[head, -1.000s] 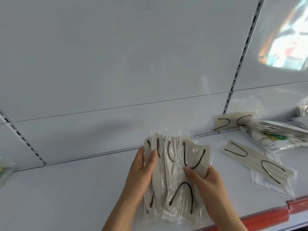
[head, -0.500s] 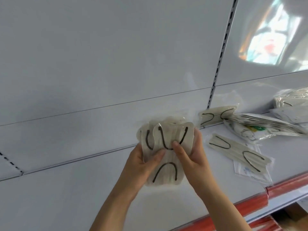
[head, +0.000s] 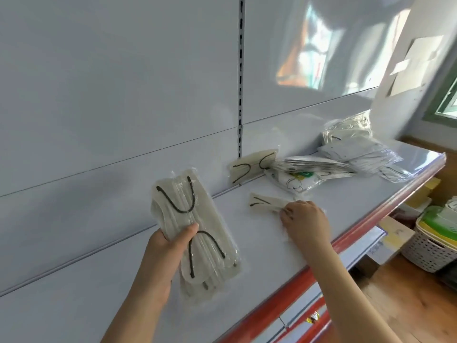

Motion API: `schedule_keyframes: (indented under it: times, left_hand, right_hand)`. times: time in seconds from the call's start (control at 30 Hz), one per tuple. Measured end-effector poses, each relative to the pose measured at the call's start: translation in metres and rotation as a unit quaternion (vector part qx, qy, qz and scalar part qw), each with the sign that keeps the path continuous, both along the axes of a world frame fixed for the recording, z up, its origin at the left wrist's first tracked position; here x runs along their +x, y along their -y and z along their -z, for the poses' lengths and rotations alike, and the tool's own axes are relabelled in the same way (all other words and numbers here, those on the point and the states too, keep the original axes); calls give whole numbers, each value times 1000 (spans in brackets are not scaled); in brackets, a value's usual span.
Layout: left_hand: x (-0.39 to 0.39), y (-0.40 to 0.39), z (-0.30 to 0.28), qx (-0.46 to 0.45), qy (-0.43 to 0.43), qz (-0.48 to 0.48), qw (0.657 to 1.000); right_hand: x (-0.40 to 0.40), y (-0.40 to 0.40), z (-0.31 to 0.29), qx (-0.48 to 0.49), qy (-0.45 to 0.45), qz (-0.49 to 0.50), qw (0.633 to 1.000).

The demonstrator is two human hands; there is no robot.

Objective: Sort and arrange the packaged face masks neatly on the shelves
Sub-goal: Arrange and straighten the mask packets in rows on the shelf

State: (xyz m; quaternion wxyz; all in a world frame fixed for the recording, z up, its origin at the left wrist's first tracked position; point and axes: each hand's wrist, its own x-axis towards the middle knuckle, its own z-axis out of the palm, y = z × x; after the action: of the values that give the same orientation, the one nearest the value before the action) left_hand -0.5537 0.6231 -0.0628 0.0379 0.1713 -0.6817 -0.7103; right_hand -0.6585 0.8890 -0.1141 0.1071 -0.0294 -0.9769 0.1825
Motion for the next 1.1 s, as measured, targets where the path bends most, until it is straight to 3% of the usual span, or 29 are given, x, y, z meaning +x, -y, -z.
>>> schedule_keyframes:
  times: [0.17,0.23,0.33,0.4,0.47,0.53,0.6,0.7,0.87,1.0,1.1]
  left_hand:
    - [-12,-18,14,-46,51,-12,998]
    - [-17,-30,12,-3,31,8,999]
    - [-24,-45,3,103,22,44,993]
    - [-28,-42,4,71,20,19,997]
    - [-30,-32,8,59,39,-33,997]
    - [-31,-24,8,75,70,-65,993]
    - [-30,-21,4,85,86,-81,989]
    - [-27,-23,1,92,98,-89,987]
    - [-25,-32,4,93,105,-113,984]
    - [-29,-40,6,81,94,-149,981]
    - [-30,-46,3,69,83,-150,983]
  right_hand:
    - [31,29,-26,-120,-137,69,981]
    - [52,56,-45,-171,-100,-20,980]
    - [75,91,-58,-215,27,-189,958]
    - [71,94,-55,-237,84,-237,938]
    - [47,83,-53,-248,83,-232,937]
    - [0,68,-53,-168,-33,-162,972]
    - [-61,56,-48,-31,-148,-127,980]
    - [-128,52,-29,158,-178,-131,962]
    - [-164,44,-6,246,-260,-184,916]
    - [-153,37,-20,137,-322,-258,900]
    - [-115,32,-65,-138,-240,-250,928]
